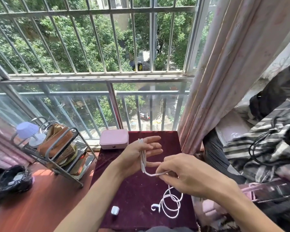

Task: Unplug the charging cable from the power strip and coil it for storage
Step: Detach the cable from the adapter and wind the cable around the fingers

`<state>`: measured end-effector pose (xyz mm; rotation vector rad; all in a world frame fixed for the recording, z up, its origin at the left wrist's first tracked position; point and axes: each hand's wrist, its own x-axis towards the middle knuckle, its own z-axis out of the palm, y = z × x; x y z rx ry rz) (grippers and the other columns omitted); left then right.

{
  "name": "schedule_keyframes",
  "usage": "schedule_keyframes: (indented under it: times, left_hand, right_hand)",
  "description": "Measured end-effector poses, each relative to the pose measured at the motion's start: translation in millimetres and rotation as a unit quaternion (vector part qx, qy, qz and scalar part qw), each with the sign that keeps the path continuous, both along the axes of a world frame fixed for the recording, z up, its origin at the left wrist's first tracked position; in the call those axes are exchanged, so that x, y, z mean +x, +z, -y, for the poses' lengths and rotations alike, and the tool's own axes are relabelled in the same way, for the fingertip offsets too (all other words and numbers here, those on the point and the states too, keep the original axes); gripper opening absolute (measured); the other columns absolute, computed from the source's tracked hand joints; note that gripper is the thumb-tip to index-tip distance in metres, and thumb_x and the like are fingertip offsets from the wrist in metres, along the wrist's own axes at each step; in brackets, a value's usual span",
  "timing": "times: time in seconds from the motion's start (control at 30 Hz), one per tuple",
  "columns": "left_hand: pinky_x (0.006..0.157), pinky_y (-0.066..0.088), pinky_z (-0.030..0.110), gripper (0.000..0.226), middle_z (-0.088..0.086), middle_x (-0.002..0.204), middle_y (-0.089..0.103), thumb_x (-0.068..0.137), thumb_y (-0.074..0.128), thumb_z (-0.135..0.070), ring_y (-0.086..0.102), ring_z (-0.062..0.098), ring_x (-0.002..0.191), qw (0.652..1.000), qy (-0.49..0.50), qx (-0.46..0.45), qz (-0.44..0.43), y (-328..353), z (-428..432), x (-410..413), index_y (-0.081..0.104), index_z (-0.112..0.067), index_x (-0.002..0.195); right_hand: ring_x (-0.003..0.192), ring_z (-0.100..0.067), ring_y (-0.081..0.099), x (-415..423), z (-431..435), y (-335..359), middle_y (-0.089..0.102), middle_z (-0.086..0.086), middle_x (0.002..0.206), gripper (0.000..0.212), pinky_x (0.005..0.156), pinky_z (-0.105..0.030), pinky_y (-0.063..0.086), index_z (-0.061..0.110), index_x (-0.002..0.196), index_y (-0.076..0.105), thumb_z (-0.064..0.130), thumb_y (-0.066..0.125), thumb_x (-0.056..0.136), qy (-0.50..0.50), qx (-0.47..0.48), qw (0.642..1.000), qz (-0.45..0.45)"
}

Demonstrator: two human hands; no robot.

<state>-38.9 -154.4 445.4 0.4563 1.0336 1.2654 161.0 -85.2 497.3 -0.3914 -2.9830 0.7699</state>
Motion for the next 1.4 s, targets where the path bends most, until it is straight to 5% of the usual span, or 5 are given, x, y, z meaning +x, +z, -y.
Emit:
schedule_keyframes:
  times: [0.3, 0.43, 0.67, 1.2, 1.4]
  left_hand:
    - [0.093, 0.055, 0.059, 0.02, 0.015, 0.104, 0.068, 0.095, 0.062, -0.002, 0.073, 0.022, 0.089, 0.989, -0.133, 0.057, 0.009, 1, 6, 22, 0.07, -0.008, 0.112]
    - [0.048, 0.046, 0.022, 0.018, 0.019, 0.09, 0.064, 0.105, 0.05, -0.013, 0.061, 0.015, 0.053, 0.979, -0.164, 0.08, 0.089, 7, 8, 34, 0.067, -0.012, 0.11]
    - [0.034, 0.01, 0.021, 0.084, 0.0, 0.05, 0.05, 0.099, 0.018, -0.071, 0.02, 0.007, 0.032, 0.956, -0.181, 0.101, 0.209, 10, 1, 43, 0.059, -0.001, 0.12]
    - [0.033, 0.019, 0.019, 0.049, -0.005, 0.042, 0.028, 0.106, 0.039, -0.018, 0.03, 0.005, 0.027, 0.963, -0.13, 0.123, 0.199, 33, -1, 48, 0.042, -0.001, 0.152]
    - [0.036, 0.04, 0.014, 0.046, 0.002, 0.072, 0.059, 0.099, 0.047, -0.004, 0.053, 0.007, 0.047, 0.959, -0.029, 0.139, 0.247, 26, -7, 41, 0.052, 0.004, 0.144]
  right_hand:
    - [0.08, -0.005, 0.063, -15, -37, 47, 0.063, 0.015, 0.083, 0.011, 0.067, -0.016, 0.045, 0.031, 0.097, 0.082, 0.04, 0.077, 0.094, 0.01, -0.029, 0.996, -0.08]
    - [0.075, -0.011, 0.069, -26, -53, 25, 0.073, 0.004, 0.085, 0.01, 0.066, -0.028, 0.056, 0.025, 0.091, 0.081, 0.034, 0.082, 0.09, -0.036, -0.122, 0.98, -0.154]
    - [0.057, -0.015, 0.049, -26, -70, -11, 0.055, 0.007, 0.06, 0.023, 0.064, -0.027, 0.051, 0.026, 0.089, 0.077, 0.046, 0.084, 0.083, -0.074, -0.308, 0.925, -0.21]
    - [0.079, -0.032, 0.05, -31, -54, -72, 0.053, -0.048, 0.082, 0.035, 0.073, -0.051, 0.039, -0.006, 0.099, 0.067, 0.024, 0.054, 0.11, -0.177, -0.432, 0.845, -0.261]
    - [0.065, -0.028, 0.042, -32, -36, -86, 0.06, -0.041, 0.08, 0.029, 0.06, -0.044, 0.035, 0.031, 0.098, 0.077, 0.037, 0.051, 0.11, -0.196, -0.424, 0.838, -0.283]
